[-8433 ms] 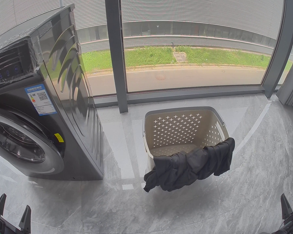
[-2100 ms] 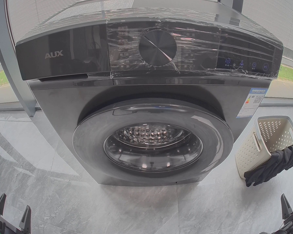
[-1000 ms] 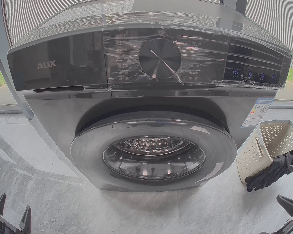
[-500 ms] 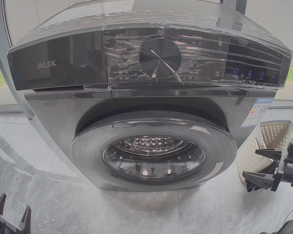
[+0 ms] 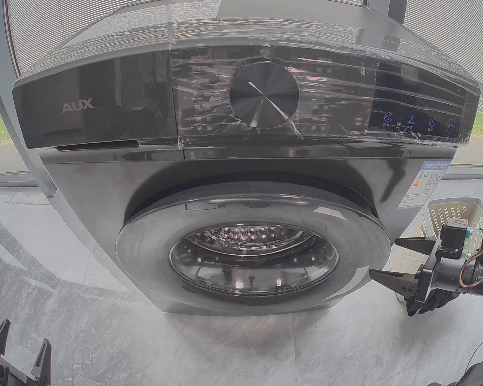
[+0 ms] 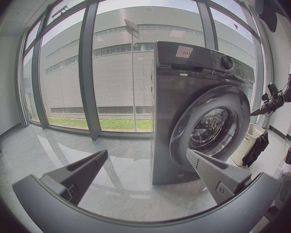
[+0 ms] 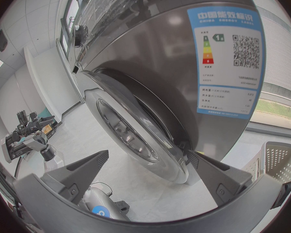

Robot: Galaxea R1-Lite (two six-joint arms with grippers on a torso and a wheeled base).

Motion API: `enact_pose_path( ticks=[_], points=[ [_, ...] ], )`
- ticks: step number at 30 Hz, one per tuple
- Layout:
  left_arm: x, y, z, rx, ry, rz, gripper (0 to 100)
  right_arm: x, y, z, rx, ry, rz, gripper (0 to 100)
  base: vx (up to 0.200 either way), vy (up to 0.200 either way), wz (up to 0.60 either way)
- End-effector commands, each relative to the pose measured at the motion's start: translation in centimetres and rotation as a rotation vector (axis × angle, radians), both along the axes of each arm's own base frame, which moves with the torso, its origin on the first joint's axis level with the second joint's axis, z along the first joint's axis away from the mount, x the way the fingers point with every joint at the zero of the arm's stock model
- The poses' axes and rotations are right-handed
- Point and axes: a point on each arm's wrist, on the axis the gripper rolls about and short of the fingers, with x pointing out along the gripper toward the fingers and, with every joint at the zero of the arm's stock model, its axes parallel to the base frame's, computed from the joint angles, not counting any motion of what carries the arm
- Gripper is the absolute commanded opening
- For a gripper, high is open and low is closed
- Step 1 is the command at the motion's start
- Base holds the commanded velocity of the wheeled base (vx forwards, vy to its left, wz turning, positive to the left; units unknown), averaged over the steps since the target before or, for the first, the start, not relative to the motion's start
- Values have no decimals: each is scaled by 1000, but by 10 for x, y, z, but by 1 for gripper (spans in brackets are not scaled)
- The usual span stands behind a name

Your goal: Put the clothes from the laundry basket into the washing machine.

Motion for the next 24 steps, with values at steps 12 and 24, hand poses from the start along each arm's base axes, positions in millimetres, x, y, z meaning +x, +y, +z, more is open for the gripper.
enact_pose_path(
  ticks=[12, 24],
  points=[
    [0, 0, -5, -2, 1, 1, 100, 11, 13, -11, -11, 41, 40, 100, 0, 0, 0],
    [0, 0, -5, -2, 1, 1, 100, 0, 11, -16, -16, 48, 53, 100, -50, 0, 0]
  ],
)
